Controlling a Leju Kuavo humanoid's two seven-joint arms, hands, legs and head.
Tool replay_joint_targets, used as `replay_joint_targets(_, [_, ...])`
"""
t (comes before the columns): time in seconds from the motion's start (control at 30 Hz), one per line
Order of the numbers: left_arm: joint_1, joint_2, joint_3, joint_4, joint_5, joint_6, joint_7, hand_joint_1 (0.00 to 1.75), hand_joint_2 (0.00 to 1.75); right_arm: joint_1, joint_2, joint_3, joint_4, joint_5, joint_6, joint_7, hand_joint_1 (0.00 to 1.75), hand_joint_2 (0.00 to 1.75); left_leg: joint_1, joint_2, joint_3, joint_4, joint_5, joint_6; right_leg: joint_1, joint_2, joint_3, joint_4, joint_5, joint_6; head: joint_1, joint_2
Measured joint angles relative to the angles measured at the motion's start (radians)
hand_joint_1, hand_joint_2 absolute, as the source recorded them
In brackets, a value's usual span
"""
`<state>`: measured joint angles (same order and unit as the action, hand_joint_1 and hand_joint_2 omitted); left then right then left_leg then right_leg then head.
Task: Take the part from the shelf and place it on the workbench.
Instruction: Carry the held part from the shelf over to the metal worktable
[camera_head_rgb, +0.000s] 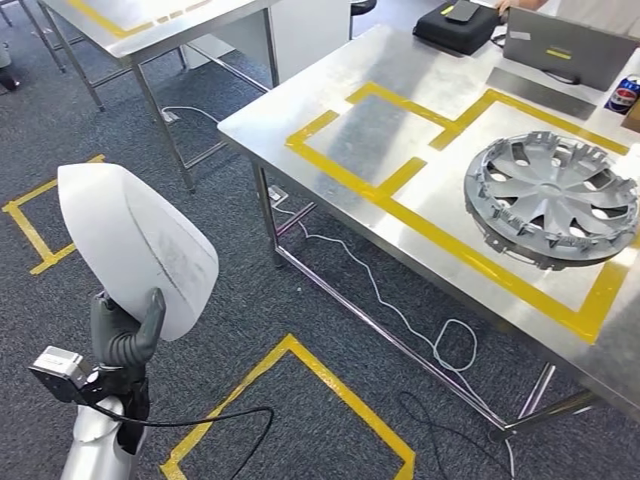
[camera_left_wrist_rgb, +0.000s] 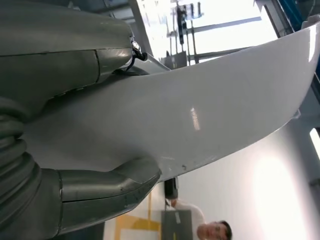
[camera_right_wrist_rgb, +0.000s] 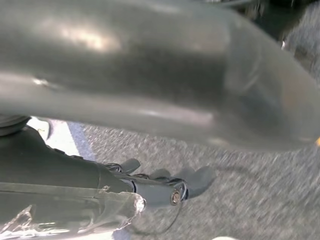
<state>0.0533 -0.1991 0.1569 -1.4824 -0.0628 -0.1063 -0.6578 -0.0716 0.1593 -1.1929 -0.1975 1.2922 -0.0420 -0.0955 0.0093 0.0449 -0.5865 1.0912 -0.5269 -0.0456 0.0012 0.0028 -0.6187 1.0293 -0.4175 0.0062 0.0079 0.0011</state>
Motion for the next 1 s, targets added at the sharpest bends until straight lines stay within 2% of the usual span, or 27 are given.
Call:
replay_joint_targets(0.03, [0.002, 0.000, 0.000, 0.000, 0.000, 0.000, -0.001, 1.75, 1.75, -0.002, 0.000, 0.000, 0.000, 0.000, -0.001, 0.000, 0.00, 0.00, 0.000, -0.021, -0.033, 0.063, -0.029, -0.002, -0.001, 0.011, 0.001, -0.001, 0.000, -0.003, -0.002, 0.000])
replay_joint_targets(0.07, [0.004, 0.000, 0.000, 0.000, 0.000, 0.001, -0.001, 1.75, 1.75, -0.004, -0.001, 0.000, 0.000, 0.001, -0.001, 0.000, 0.00, 0.00, 0.000, -0.032, -0.069, 0.126, -0.054, -0.003, -0.001, 0.023, 0.000, -0.001, 0.000, -0.006, -0.003, 0.000])
replay_joint_targets(0.1, [0.006, 0.000, 0.000, 0.000, 0.000, 0.001, -0.001, 1.75, 1.75, -0.005, -0.001, 0.000, 0.000, 0.001, -0.001, 0.000, 0.00, 0.00, 0.000, -0.037, -0.096, 0.171, -0.063, -0.004, -0.001, 0.037, 0.001, -0.001, 0.000, -0.007, -0.003, 0.000])
replay_joint_targets(0.13, [0.007, 0.000, 0.000, 0.000, 0.000, 0.001, -0.001, 1.75, 1.75, -0.004, -0.001, 0.000, 0.000, 0.002, -0.001, 0.000, 0.00, 0.00, 0.000, -0.039, -0.108, 0.182, -0.052, -0.004, -0.002, 0.051, 0.001, -0.001, 0.000, -0.006, -0.003, 0.000])
replay_joint_targets(0.17, [0.007, 0.000, 0.000, 0.000, 0.000, 0.001, -0.001, 1.75, 1.75, -0.002, 0.000, 0.000, 0.000, 0.003, 0.000, 0.000, 0.00, 0.00, 0.001, -0.042, -0.102, 0.158, -0.024, -0.004, -0.003, 0.065, 0.003, -0.001, 0.000, -0.005, -0.003, 0.000])
replay_joint_targets(0.2, [0.007, 0.000, 0.000, 0.000, 0.000, 0.001, -0.001, 1.75, 1.75, -0.001, 0.000, 0.000, 0.000, 0.003, 0.000, 0.000, 0.00, 0.00, 0.003, -0.051, -0.080, 0.105, 0.015, -0.004, -0.005, 0.080, 0.004, 0.000, 0.000, -0.003, -0.003, 0.000])
replay_joint_targets(0.23, [0.006, 0.000, 0.000, 0.000, 0.000, 0.001, -0.001, 1.75, 1.75, 0.000, 0.000, 0.000, 0.000, 0.004, 0.000, 0.000, 0.00, 0.00, 0.007, -0.072, -0.051, 0.042, 0.050, -0.005, -0.006, 0.094, 0.003, 0.001, 0.000, 0.002, -0.003, 0.000])
replay_joint_targets(0.27, [0.006, 0.000, 0.000, 0.000, 0.000, 0.001, -0.001, 1.75, 1.75, -0.001, 0.000, 0.000, 0.000, 0.004, -0.001, 0.000, 0.00, 0.00, 0.011, -0.096, -0.024, -0.017, 0.070, -0.004, -0.006, 0.107, 0.000, 0.005, -0.001, 0.008, -0.003, 0.000])
replay_joint_targets(0.33, [0.005, -0.001, 0.000, 0.000, 0.000, 0.001, -0.001, 1.75, 1.75, -0.001, 0.000, 0.000, 0.000, 0.005, -0.001, 0.000, 0.00, 0.00, 0.014, -0.127, 0.002, -0.074, 0.077, 0.004, -0.008, 0.129, -0.009, 0.008, 0.000, 0.021, -0.003, 0.000])
replay_joint_targets(0.37, [0.005, -0.001, 0.000, 0.000, 0.000, 0.001, -0.001, 1.75, 1.75, 0.000, -0.001, 0.000, 0.000, 0.006, -0.001, 0.000, 0.00, 0.00, 0.013, -0.121, 0.004, -0.080, 0.074, 0.012, -0.009, 0.140, -0.015, 0.007, 0.002, 0.028, -0.003, 0.000])
replay_joint_targets(0.4, [0.004, -0.002, 0.000, 0.000, 0.000, 0.001, -0.001, 1.75, 1.75, 0.003, -0.001, 0.000, 0.000, 0.006, -0.001, 0.000, 0.00, 0.00, 0.012, -0.111, 0.004, -0.080, 0.075, 0.020, -0.011, 0.141, -0.018, 0.005, 0.003, 0.033, -0.004, 0.000])
replay_joint_targets(0.43, [0.002, -0.003, 0.000, 0.000, 0.000, 0.000, -0.001, 1.75, 1.75, 0.006, -0.001, 0.000, 0.000, 0.007, -0.001, 0.000, 0.00, 0.00, 0.012, -0.102, 0.006, -0.081, 0.076, 0.027, -0.010, 0.123, -0.023, 0.012, -0.001, 0.038, -0.002, 0.000])
replay_joint_targets(0.47, [0.001, -0.003, 0.001, 0.000, 0.000, 0.000, -0.002, 1.75, 1.75, 0.007, 0.000, 0.000, 0.000, 0.008, -0.001, -0.001, 0.00, 0.00, 0.012, -0.092, 0.008, -0.082, 0.077, 0.034, -0.009, 0.093, -0.035, 0.035, -0.014, 0.041, 0.001, 0.000])
replay_joint_targets(0.53, [0.002, -0.003, 0.001, 0.000, 0.000, 0.000, -0.002, 1.75, 1.75, 0.003, 0.000, 0.000, 0.000, 0.009, -0.001, -0.002, 0.00, 0.00, 0.008, -0.073, 0.009, -0.084, 0.075, 0.043, -0.006, 0.025, -0.085, 0.140, -0.069, 0.046, 0.007, 0.000])
replay_joint_targets(0.57, [0.003, -0.003, 0.001, 0.000, 0.000, 0.000, -0.002, 1.75, 1.75, 0.000, 0.000, 0.000, 0.000, 0.009, -0.001, -0.002, 0.00, 0.00, 0.005, -0.063, 0.010, -0.083, 0.074, 0.046, -0.007, 0.010, -0.117, 0.207, -0.098, 0.048, 0.008, 0.000])
replay_joint_targets(0.6, [0.003, -0.002, 0.002, 0.000, 0.000, 0.000, -0.002, 1.75, 1.75, 0.000, 0.001, 0.000, 0.000, 0.009, -0.001, -0.002, 0.00, 0.00, 0.003, -0.054, 0.010, -0.083, 0.073, 0.048, -0.008, 0.005, -0.142, 0.259, -0.116, 0.049, 0.007, 0.000])
replay_joint_targets(0.63, [0.004, -0.002, 0.002, 0.000, 0.000, 0.000, -0.002, 1.75, 1.75, 0.000, 0.001, 0.000, 0.000, 0.009, -0.001, -0.002, 0.00, 0.00, 0.002, -0.048, 0.011, -0.083, 0.072, 0.048, -0.009, 0.004, -0.151, 0.279, -0.116, 0.049, 0.008, 0.000])
replay_joint_targets(0.67, [0.004, -0.002, 0.002, 0.000, 0.000, 0.000, -0.002, 1.75, 1.75, 0.001, 0.001, 0.000, 0.000, 0.010, -0.001, -0.002, 0.00, 0.00, 0.002, -0.044, 0.012, -0.083, 0.071, 0.048, -0.009, 0.003, -0.140, 0.261, -0.099, 0.049, 0.008, 0.000])
replay_joint_targets(0.73, [0.003, -0.002, 0.002, 0.000, 0.000, 0.000, -0.002, 1.75, 1.75, 0.003, 0.001, 0.000, 0.000, 0.010, -0.001, -0.002, 0.00, 0.00, 0.001, -0.039, 0.017, -0.083, 0.067, 0.043, -0.009, -0.001, -0.072, 0.138, -0.042, 0.047, 0.008, 0.000])
replay_joint_targets(0.8, [0.001, -0.002, 0.002, 0.000, -0.001, -0.004, -0.004, 1.75, 1.75, 0.000, 0.001, 0.000, 0.000, 0.011, 0.000, -0.002, 0.00, 0.00, -0.002, -0.038, 0.021, -0.082, 0.063, 0.035, -0.007, -0.005, -0.013, 0.035, -0.014, 0.040, 0.007, 0.000])
replay_joint_targets(0.83, [0.001, -0.001, 0.002, 0.000, -0.001, -0.009, -0.007, 1.75, 1.75, 0.000, 0.001, 0.000, 0.000, 0.011, 0.000, -0.001, 0.00, 0.00, -0.004, -0.037, 0.021, -0.081, 0.063, 0.036, -0.006, -0.006, -0.001, 0.015, -0.012, 0.038, 0.006, 0.000])
replay_joint_targets(0.93, [0.001, 0.002, 0.001, 0.000, -0.002, -0.021, -0.012, 1.75, 1.75, 0.000, 0.001, 0.000, 0.000, 0.012, 0.001, 0.000, 0.00, 0.00, -0.006, -0.038, 0.023, -0.085, 0.065, 0.050, -0.005, -0.001, 0.000, 0.011, -0.009, 0.035, 0.006, 0.000])
replay_joint_targets(1.0, [0.001, 0.005, 0.001, 0.000, -0.001, -0.023, -0.012, 1.75, 1.75, 0.000, 0.001, 0.001, 0.000, 0.012, 0.001, 0.001, 0.00, 0.00, -0.006, -0.037, 0.026, -0.093, 0.069, 0.044, -0.004, 0.001, -0.001, 0.011, -0.010, 0.031, 0.006, 0.000])
